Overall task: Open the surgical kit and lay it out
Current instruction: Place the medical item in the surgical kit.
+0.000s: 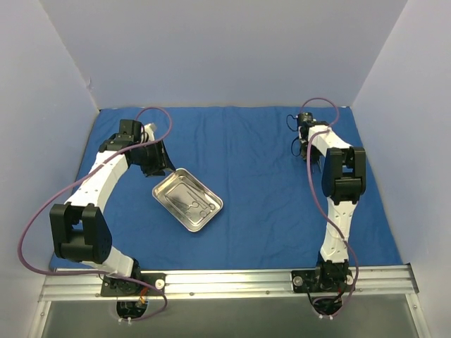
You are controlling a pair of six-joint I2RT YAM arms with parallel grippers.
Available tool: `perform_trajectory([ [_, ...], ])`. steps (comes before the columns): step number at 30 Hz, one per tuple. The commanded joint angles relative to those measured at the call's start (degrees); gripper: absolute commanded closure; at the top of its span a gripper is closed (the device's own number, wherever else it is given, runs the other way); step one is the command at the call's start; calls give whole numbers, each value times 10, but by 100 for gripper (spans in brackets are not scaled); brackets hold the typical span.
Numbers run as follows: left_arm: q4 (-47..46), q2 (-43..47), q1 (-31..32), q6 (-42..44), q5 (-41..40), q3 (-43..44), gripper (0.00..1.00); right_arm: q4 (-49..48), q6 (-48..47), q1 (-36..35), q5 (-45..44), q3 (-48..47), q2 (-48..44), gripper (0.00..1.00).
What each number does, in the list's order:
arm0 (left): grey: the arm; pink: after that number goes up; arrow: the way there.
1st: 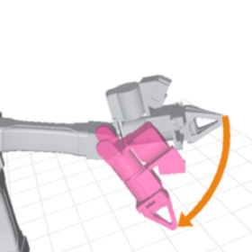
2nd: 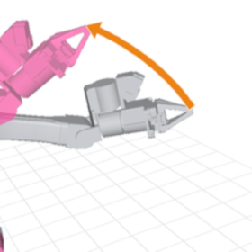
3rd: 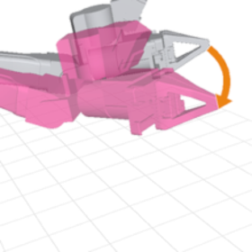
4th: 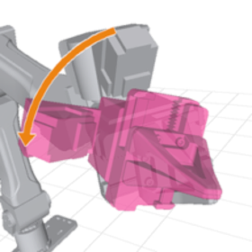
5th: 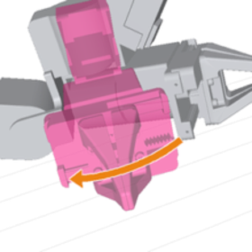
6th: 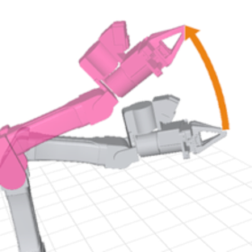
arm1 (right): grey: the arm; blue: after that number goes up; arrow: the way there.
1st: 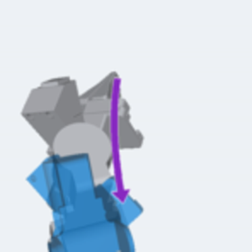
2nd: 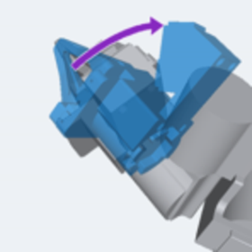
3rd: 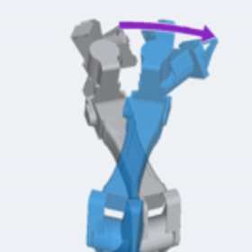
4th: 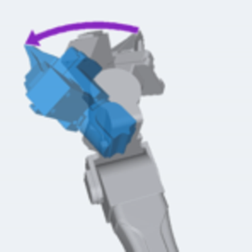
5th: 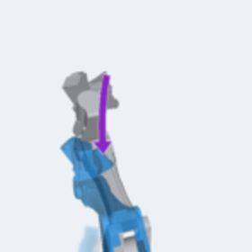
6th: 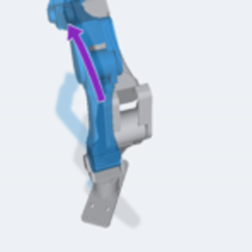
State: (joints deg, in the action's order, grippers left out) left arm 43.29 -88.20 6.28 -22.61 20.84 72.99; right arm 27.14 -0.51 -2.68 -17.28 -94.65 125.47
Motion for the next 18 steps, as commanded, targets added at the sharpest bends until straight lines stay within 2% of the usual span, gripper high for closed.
perform_trajectory([
  [1,-1,-5,-6,12,15,13,44,19,-2,-3,-6,-17,11,100],
  [11,1,-11,-7,6,25,10,44,21,0,-5,5,-18,15,88],
  [14,7,-10,-7,3,24,10,44,22,3,-5,11,-23,10,80],
  [15,9,-7,-6,1,22,8,44,20,5,-4,15,-23,6,73],
  [18,20,-4,-6,-1,10,6,44,18,5,-7,29,-19,-7,68],
])
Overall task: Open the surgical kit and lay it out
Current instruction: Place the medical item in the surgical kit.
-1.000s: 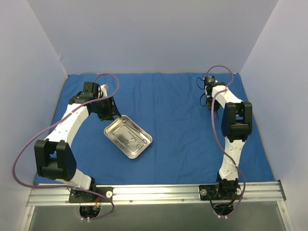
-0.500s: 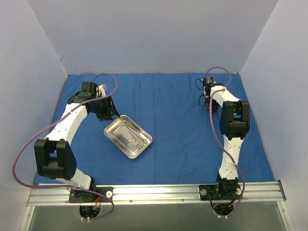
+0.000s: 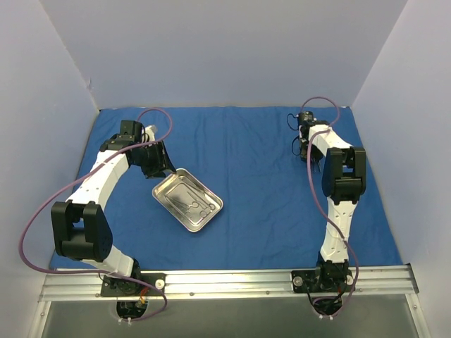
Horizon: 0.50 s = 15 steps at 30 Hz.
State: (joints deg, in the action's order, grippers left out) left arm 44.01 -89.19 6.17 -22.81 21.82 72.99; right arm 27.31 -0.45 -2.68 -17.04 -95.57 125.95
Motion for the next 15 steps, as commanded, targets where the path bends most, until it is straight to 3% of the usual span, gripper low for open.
perform_trajectory([
  [1,13,7,-5,0,-2,5,44,14,4,-9,26,-8,-18,67],
  [4,20,15,-4,-1,-3,0,44,14,25,-14,34,-1,-45,62],
  [15,58,36,34,-23,-25,7,44,48,100,-15,110,14,-177,60],
])
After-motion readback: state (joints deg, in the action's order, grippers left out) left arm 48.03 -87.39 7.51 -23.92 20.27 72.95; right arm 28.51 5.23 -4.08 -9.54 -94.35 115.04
